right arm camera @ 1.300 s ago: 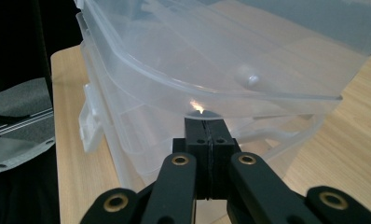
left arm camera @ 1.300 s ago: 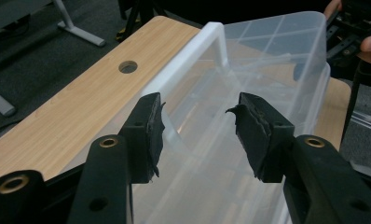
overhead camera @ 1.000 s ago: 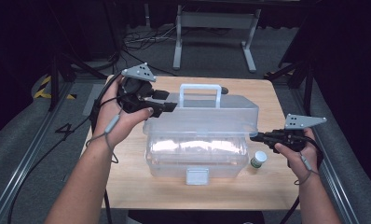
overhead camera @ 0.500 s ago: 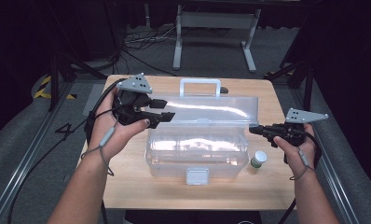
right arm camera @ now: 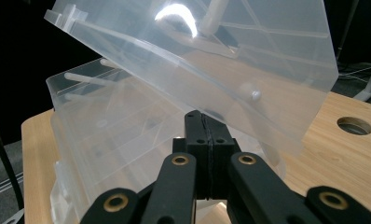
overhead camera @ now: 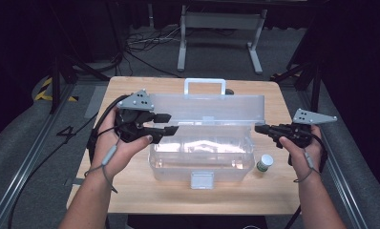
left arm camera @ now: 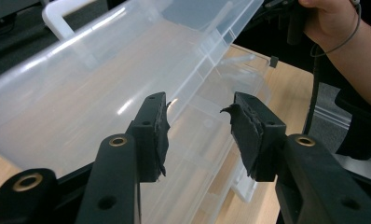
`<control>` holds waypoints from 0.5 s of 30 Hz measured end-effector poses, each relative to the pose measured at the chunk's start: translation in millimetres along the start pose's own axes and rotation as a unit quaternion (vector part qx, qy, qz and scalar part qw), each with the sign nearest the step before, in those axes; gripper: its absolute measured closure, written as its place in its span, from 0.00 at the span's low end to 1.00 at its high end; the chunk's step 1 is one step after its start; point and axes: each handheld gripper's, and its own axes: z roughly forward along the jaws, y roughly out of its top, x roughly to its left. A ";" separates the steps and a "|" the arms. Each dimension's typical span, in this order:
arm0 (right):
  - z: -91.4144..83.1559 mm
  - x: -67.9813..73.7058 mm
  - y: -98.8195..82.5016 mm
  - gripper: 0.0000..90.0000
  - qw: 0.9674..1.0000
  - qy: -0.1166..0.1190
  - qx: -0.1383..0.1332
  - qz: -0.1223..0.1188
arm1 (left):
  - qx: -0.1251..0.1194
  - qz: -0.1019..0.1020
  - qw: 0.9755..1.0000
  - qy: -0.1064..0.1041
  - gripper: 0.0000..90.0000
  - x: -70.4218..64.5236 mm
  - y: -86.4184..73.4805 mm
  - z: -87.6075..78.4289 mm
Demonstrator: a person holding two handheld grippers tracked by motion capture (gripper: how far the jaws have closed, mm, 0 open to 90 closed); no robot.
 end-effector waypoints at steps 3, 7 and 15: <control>0.2 0.4 0.1 1.00 1.000 -0.003 -0.002 0.001 | -0.001 -0.005 1.000 -0.006 0.65 -0.1 -7.8 2.2; 0.5 0.0 -0.1 1.00 1.000 -0.001 -0.005 0.008 | -0.006 -0.009 1.000 0.000 0.66 -0.4 -18.6 4.6; 1.0 1.3 0.5 1.00 1.000 -0.011 -0.009 0.011 | -0.012 -0.025 1.000 0.004 0.70 3.5 -37.4 14.2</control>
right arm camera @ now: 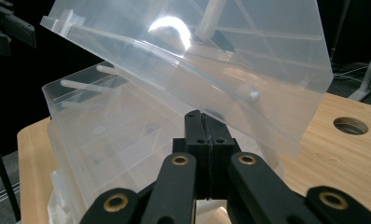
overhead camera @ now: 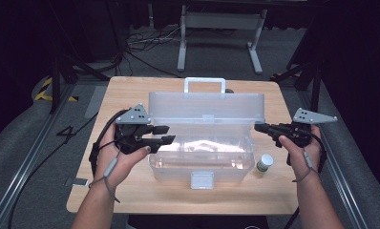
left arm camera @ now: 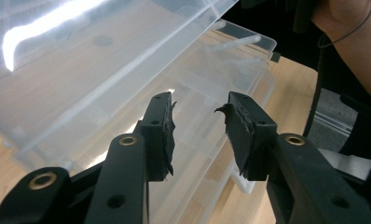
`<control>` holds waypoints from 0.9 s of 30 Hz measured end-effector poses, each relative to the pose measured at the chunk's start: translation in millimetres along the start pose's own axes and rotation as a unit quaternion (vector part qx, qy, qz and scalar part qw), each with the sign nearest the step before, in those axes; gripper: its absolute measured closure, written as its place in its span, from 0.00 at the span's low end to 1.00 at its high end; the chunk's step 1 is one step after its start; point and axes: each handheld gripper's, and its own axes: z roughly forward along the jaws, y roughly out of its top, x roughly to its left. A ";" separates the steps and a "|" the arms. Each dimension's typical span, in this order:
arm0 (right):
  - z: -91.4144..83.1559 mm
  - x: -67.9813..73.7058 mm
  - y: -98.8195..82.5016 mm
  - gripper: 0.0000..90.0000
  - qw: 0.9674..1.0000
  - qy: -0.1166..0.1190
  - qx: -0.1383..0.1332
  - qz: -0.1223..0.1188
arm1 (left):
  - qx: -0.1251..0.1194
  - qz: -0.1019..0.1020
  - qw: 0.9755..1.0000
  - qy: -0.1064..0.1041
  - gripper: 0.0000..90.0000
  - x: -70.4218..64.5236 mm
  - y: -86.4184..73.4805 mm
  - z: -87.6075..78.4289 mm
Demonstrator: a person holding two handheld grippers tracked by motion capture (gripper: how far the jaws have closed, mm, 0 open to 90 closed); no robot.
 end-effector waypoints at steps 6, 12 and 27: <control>-0.2 1.1 -1.8 1.00 1.000 -0.001 -0.004 0.003 | -0.010 -0.020 0.999 0.029 0.75 9.7 -13.8 6.6; 0.1 2.5 -3.6 1.00 1.000 -0.003 -0.008 0.004 | -0.042 -0.041 0.996 0.065 0.79 20.7 -30.1 15.8; -1.5 6.4 -9.2 1.00 1.000 -0.005 -0.004 -0.002 | -0.070 -0.050 0.993 0.085 0.96 38.2 -42.5 20.8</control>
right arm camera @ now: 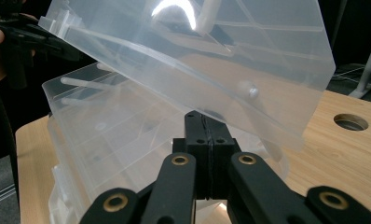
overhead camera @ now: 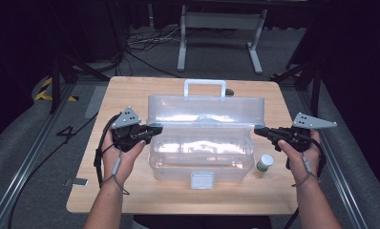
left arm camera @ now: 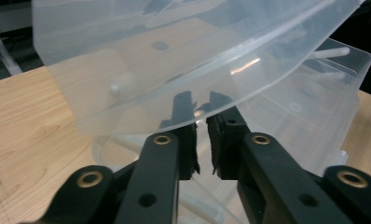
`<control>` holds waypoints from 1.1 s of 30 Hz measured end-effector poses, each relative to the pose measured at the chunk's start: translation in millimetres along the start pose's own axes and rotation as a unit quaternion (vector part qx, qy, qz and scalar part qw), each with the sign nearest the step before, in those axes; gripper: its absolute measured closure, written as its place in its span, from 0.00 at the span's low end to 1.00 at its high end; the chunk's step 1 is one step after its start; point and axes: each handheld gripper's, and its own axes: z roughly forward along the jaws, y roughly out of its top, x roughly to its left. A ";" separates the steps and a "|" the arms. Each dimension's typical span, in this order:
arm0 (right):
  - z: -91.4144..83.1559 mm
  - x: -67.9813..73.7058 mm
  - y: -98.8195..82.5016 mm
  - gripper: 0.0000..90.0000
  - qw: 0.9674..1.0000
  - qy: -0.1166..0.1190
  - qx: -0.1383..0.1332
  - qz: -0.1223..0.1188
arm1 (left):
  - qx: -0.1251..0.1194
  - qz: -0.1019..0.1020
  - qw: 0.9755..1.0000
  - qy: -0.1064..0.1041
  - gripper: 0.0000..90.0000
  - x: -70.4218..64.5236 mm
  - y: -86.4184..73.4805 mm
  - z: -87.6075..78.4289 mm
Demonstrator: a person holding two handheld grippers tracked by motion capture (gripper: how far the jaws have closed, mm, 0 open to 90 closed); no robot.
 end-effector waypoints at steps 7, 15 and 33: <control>3.4 2.5 -1.2 1.00 1.000 0.001 0.007 -0.003 | -0.012 -0.004 1.000 -0.004 1.00 1.3 0.6 -3.1; -1.7 4.9 -3.5 1.00 1.000 -0.004 0.011 -0.005 | -0.009 -0.011 1.000 -0.006 1.00 3.8 2.8 -3.6; -15.4 6.9 -12.4 0.77 0.998 -0.059 0.027 -0.020 | -0.004 -0.011 1.000 -0.013 1.00 9.0 9.9 -3.1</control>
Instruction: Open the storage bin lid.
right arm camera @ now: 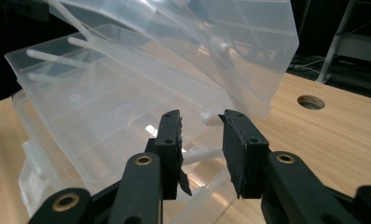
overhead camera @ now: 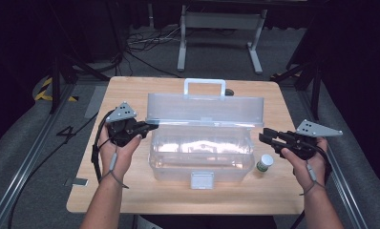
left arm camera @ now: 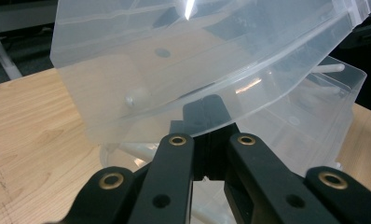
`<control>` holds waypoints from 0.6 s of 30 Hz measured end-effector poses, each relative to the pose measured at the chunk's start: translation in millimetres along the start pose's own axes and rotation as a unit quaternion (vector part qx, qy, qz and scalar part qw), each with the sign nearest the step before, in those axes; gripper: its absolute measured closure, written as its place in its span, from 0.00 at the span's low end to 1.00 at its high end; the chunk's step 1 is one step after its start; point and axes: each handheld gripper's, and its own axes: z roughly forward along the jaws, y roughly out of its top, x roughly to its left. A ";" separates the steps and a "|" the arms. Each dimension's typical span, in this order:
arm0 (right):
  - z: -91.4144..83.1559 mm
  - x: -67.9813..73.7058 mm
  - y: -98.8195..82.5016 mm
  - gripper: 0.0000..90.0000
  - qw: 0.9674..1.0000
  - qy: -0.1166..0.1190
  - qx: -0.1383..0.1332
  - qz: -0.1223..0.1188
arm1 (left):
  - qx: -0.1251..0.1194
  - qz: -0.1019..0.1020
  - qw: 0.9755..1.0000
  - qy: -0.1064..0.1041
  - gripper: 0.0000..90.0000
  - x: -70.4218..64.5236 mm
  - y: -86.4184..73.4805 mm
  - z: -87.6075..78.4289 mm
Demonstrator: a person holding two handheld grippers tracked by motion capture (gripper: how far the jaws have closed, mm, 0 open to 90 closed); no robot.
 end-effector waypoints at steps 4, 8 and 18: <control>6.5 1.8 -2.2 0.72 0.999 -0.022 -0.022 -0.022 | 0.002 -0.002 1.000 -0.007 1.00 2.7 2.5 0.0; 12.9 8.9 -1.2 0.66 0.998 -0.053 -0.012 -0.028 | 0.004 0.001 1.000 -0.009 1.00 4.3 3.9 0.1; 29.0 17.2 8.2 0.55 0.993 -0.114 -0.004 0.012 | 0.011 0.004 1.000 -0.026 1.00 9.4 8.8 0.5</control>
